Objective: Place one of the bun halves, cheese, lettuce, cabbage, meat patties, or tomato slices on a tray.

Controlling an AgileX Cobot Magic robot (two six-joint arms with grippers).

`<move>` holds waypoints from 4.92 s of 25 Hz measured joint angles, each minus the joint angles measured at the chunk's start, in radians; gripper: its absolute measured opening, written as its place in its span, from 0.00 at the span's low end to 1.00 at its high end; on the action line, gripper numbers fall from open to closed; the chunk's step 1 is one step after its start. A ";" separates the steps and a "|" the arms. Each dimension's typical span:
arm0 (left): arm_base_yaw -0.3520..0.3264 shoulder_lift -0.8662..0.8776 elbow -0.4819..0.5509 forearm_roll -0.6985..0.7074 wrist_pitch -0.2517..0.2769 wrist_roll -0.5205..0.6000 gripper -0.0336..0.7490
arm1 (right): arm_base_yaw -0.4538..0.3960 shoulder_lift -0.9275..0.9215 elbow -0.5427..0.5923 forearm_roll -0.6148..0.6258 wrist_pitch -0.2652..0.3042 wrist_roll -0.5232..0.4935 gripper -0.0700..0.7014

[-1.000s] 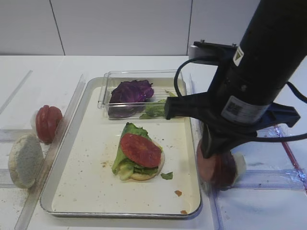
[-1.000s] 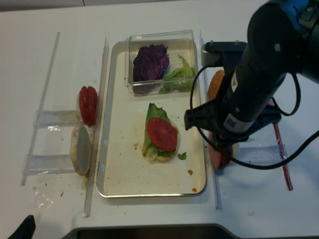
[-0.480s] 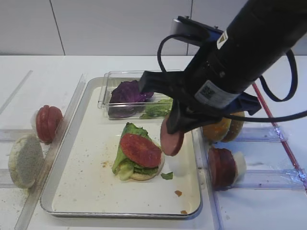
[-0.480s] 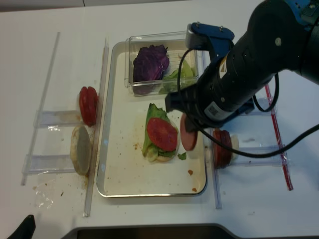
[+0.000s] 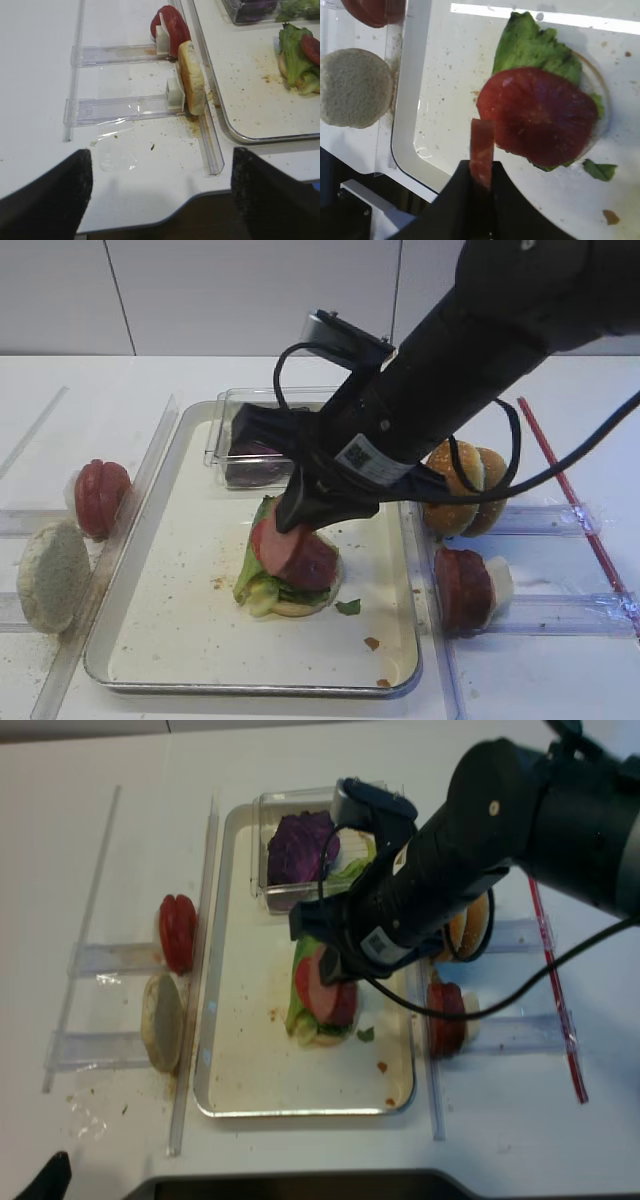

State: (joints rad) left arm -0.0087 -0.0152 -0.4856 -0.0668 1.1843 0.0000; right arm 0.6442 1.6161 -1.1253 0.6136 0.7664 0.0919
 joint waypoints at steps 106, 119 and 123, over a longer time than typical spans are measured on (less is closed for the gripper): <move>0.000 0.000 0.000 0.000 0.000 0.000 0.73 | -0.044 0.109 -0.320 -0.404 0.454 0.195 0.68; 0.000 0.000 0.000 0.000 0.000 0.000 0.73 | -0.044 0.109 -0.330 -0.427 0.460 0.208 0.70; 0.000 0.000 0.000 0.000 0.000 0.000 0.73 | -0.044 0.105 -0.330 -0.441 0.460 0.208 0.70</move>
State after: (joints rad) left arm -0.0087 -0.0152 -0.4856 -0.0668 1.1843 0.0000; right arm 0.6004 1.7209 -1.4555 0.1725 1.2265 0.3002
